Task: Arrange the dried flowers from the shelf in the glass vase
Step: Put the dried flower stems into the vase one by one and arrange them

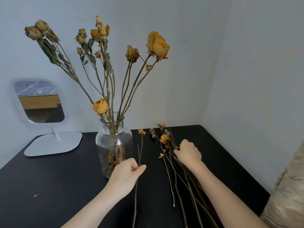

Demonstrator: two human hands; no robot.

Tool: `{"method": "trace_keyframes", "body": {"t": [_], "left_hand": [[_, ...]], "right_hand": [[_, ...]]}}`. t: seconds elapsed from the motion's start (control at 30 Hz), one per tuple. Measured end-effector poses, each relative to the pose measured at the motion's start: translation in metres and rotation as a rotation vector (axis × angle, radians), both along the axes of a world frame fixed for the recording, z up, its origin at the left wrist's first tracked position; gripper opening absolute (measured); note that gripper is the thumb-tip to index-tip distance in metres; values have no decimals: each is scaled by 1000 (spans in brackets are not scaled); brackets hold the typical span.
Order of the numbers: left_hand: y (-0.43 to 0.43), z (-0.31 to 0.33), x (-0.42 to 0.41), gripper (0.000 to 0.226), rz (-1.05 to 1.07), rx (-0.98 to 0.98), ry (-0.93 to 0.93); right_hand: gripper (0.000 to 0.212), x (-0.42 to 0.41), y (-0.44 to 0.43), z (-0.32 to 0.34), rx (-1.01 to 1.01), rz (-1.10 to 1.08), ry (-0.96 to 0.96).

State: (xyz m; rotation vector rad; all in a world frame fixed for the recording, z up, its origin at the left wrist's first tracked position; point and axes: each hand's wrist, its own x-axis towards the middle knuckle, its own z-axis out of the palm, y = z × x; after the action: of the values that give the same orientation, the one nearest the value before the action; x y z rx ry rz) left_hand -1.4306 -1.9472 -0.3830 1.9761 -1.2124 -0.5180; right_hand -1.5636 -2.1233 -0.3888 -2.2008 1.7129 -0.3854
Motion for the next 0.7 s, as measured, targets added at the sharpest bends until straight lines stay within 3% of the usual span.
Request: {"method": "trace_keyframes", "body": {"t": [0.1,0.2,0.53,0.7], "left_hand": [[3,1,3,32,-2,-20,46],[5,1,4,31,-12,-40,61],[9,10,6,22,-10,-116,7],[11,12,5,24,-30,-127,34]], "right_hand": [[28,-9,-7,3,159,-6,45],[28,-11,-12,-2,239,1,-34],[14,-22,-18,30,174,76,-316],[12,-26,-12,35,304,41,-419]]}}
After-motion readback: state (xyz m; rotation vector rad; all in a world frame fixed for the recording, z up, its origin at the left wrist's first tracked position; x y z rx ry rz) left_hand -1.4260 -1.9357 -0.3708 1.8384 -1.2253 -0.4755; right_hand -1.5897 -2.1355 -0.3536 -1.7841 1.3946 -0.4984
